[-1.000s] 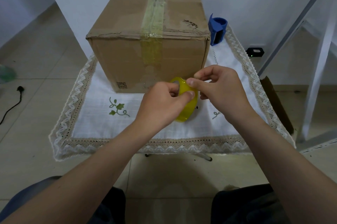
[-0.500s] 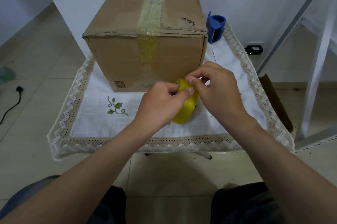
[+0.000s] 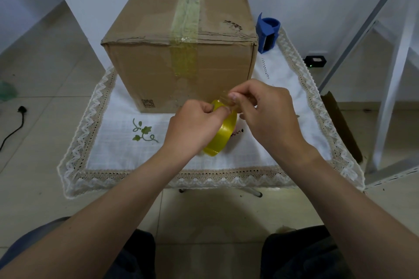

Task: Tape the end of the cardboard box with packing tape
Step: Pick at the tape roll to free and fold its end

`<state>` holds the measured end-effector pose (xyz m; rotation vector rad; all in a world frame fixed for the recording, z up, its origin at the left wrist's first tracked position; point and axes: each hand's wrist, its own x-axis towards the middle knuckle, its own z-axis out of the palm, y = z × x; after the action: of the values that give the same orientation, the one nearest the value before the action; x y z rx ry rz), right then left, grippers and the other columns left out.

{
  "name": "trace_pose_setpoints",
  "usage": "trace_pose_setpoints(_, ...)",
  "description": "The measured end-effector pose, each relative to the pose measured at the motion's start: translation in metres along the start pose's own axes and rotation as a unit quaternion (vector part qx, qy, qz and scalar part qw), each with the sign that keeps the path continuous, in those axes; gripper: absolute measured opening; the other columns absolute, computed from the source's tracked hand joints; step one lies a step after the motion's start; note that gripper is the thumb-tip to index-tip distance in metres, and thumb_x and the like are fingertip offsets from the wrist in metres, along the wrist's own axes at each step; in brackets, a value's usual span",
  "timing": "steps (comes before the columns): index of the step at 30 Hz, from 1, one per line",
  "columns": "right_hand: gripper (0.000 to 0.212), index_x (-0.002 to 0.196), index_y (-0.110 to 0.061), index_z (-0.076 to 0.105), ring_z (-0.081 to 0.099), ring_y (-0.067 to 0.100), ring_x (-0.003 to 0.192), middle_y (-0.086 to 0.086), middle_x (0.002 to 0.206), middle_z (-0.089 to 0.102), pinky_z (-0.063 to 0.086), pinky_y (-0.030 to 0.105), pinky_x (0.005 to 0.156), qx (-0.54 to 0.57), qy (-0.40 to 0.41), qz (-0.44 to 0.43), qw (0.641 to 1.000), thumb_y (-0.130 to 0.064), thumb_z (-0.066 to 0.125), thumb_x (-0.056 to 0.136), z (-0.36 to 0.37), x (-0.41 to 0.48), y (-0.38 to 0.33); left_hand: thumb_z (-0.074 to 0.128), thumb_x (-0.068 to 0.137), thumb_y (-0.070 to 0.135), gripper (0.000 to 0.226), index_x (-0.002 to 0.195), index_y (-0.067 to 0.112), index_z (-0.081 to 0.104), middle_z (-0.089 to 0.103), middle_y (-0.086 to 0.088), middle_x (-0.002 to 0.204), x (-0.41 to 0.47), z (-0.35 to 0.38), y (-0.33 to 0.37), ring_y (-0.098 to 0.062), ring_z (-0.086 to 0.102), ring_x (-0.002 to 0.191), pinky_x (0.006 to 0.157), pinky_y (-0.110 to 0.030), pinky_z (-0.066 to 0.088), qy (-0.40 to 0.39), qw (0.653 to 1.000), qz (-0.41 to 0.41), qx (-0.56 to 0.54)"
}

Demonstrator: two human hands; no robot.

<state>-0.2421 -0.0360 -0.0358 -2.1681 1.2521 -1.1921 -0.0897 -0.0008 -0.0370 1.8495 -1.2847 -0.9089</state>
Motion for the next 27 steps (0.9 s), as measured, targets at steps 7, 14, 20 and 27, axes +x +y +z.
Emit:
trace_pose_setpoints(7,0.008,0.092,-0.019,0.075,0.072,0.011,0.072,-0.01,0.081,0.074,0.064,0.045,0.068,0.092,-0.019,0.06,0.994,-0.014,0.07,0.095,-0.001,0.002,0.003,0.069,0.09,0.045,0.057,0.051,0.02,0.036,0.03,0.008,0.045,0.0,-0.002,-0.002,-0.022,0.036,0.051,0.058,-0.034,0.028,-0.003,1.0,-0.001,0.02)
trace_pose_setpoints(14,0.014,0.086,-0.03,0.073,0.074,0.013,0.076,-0.013,0.082,0.075,0.063,0.048,0.071,0.108,-0.019,0.089,0.99,-0.018,0.071,0.094,-0.004,0.003,0.002,0.066,0.092,0.048,0.046,0.052,0.025,0.059,0.045,0.011,0.048,0.0,-0.004,-0.001,-0.021,0.05,0.06,0.062,-0.032,0.035,-0.032,0.999,-0.003,0.012)
trace_pose_setpoints(20,0.014,0.083,-0.03,0.074,0.07,0.016,0.071,-0.01,0.084,0.074,0.058,0.038,0.068,0.065,-0.043,0.06,0.995,-0.019,0.075,0.091,-0.014,0.01,-0.001,0.066,0.092,0.06,0.035,0.091,0.026,0.056,0.061,0.006,0.081,-0.002,-0.008,-0.001,-0.015,0.061,0.077,0.069,-0.036,0.045,-0.051,0.998,0.033,0.021)
trace_pose_setpoints(27,0.006,0.09,-0.016,0.076,0.064,0.009,0.076,-0.011,0.083,0.069,0.046,0.009,0.063,0.057,-0.074,-0.022,0.995,-0.012,0.073,0.093,-0.025,0.013,-0.001,0.07,0.093,0.044,0.01,0.099,0.037,0.071,0.061,-0.01,0.107,-0.003,-0.016,0.001,-0.028,0.073,0.092,0.056,-0.049,0.065,-0.026,0.986,0.151,-0.067)
